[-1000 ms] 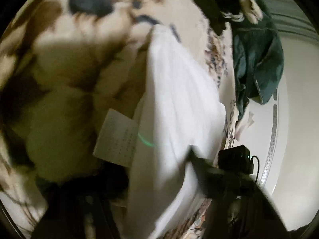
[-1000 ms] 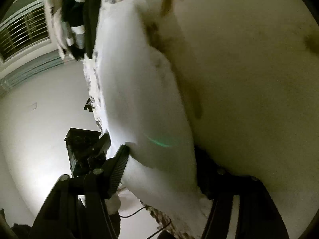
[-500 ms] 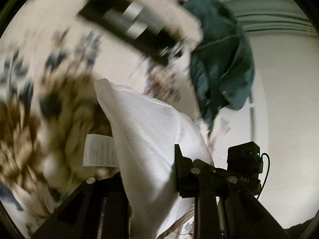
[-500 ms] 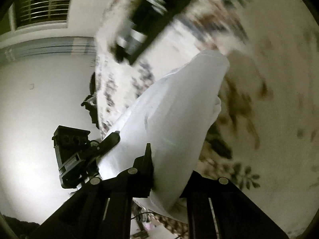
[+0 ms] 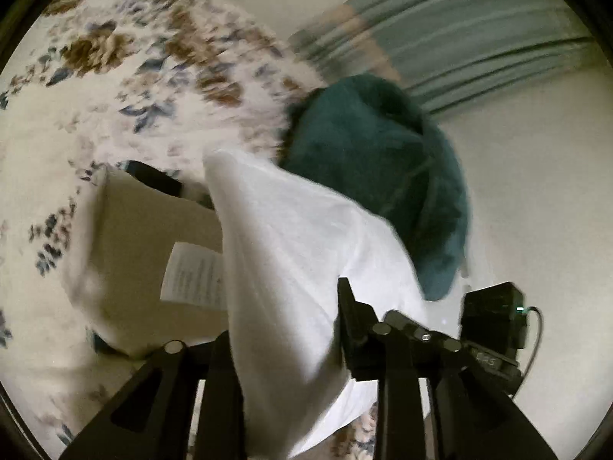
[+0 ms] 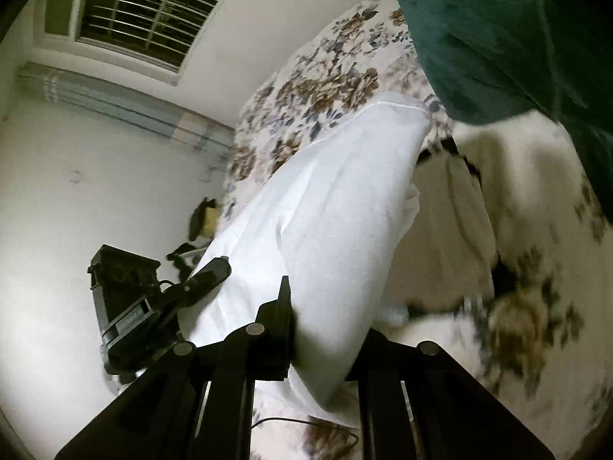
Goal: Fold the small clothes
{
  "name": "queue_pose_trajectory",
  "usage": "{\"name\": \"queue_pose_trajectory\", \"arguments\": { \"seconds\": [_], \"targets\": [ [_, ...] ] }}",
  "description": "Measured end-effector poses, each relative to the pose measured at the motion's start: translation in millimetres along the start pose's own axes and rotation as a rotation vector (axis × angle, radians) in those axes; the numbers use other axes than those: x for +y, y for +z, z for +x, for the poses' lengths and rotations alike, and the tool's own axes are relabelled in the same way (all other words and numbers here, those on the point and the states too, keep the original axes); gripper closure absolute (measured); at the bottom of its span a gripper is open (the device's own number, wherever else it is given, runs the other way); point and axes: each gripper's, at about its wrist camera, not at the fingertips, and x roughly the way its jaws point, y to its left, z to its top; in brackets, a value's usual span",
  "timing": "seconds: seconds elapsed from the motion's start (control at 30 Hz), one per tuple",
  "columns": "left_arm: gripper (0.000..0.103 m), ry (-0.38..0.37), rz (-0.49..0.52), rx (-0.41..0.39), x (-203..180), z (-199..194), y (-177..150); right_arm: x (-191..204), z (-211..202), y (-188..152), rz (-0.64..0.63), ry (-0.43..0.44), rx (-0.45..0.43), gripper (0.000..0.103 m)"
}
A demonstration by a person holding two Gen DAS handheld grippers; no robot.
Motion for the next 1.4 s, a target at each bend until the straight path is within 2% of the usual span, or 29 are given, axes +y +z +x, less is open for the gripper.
{"name": "queue_pose_trajectory", "arguments": {
  "seconds": [0.07,0.17,0.2,0.23,0.27,0.3,0.33,0.4,0.43,0.53,0.63,0.73,0.87,1.0,1.13,1.23,1.4],
  "targets": [
    [0.075,0.062,-0.038,0.042,29,18,9,-9,45,19,0.004,-0.062,0.066,0.09],
    [0.075,0.241,-0.032,0.067,59,34,2,-25,86,21,-0.029,-0.272,0.152,0.078],
    [0.068,0.284,-0.017,0.069,60,34,-4,-26,91,17,-0.055,-0.34,0.158,0.063],
    [0.05,0.321,0.003,0.066,58,33,-10,-25,93,12,-0.073,-0.386,0.154,0.052],
    [0.037,0.377,0.036,0.06,54,32,-18,-22,94,9,-0.089,-0.422,0.147,0.029],
    [0.014,0.431,0.062,0.054,48,29,-24,-19,95,4,-0.113,-0.481,0.141,0.015],
    [0.008,0.476,0.088,0.047,45,30,-30,-14,94,-2,-0.142,-0.569,0.128,0.011],
    [0.008,0.554,0.138,0.015,32,28,-38,-6,90,-14,-0.195,-0.678,0.102,0.001],
    [0.005,0.578,0.147,0.007,29,27,-42,0,83,-24,-0.222,-0.739,0.081,0.0],
    [0.002,0.669,0.18,-0.018,19,23,-52,15,64,-42,-0.257,-0.838,0.027,0.0],
    [0.002,0.713,0.217,-0.034,-1,13,-64,29,36,-55,-0.263,-0.881,-0.024,0.0],
    [0.002,0.754,0.265,-0.06,-29,-5,-78,50,-2,-68,-0.251,-0.87,-0.063,0.0],
    [0.002,0.763,0.302,-0.113,-73,-44,-105,89,-70,-97,-0.284,-0.896,-0.16,0.0],
    [0.002,0.763,0.321,-0.163,-124,-92,-139,122,-138,-129,-0.278,-0.876,-0.225,0.0],
    [0.002,0.756,0.363,-0.194,-169,-131,-178,162,-213,-175,-0.314,-0.862,-0.294,0.0],
    [0.002,0.759,0.398,-0.225,-205,-163,-213,188,-259,-207,-0.344,-0.844,-0.328,0.0],
    [0.002,0.731,0.406,-0.281,-248,-208,-253,232,-328,-262,-0.397,-0.819,-0.407,0.0]
  ]
}}
